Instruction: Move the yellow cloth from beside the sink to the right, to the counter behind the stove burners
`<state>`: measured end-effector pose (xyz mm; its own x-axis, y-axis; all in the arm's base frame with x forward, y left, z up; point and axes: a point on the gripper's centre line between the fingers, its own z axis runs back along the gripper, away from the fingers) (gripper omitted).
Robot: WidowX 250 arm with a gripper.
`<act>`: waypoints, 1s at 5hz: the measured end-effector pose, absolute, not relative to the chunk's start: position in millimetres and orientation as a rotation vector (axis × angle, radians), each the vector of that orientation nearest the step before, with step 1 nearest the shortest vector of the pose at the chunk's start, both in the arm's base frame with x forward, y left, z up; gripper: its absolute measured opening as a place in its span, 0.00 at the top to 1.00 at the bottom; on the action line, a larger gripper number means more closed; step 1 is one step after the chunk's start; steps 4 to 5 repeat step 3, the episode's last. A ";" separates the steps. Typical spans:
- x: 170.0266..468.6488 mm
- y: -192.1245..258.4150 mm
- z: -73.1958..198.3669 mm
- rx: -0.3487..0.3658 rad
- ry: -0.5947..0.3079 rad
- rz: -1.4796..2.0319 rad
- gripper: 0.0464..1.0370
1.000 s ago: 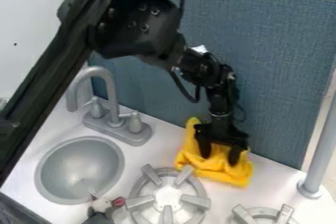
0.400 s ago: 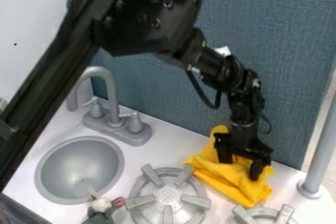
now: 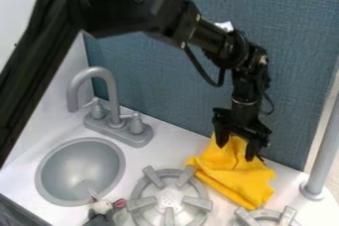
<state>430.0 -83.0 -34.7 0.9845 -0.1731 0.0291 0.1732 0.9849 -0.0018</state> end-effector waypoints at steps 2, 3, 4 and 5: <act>358.5 -56.9 22.5 0.204 0.120 -0.307 0.04; 313.4 -57.5 54.8 0.249 0.110 -0.352 0.04; 313.4 -57.5 54.8 0.249 0.110 -0.352 0.04; 313.4 -57.5 54.8 0.249 0.110 -0.352 0.04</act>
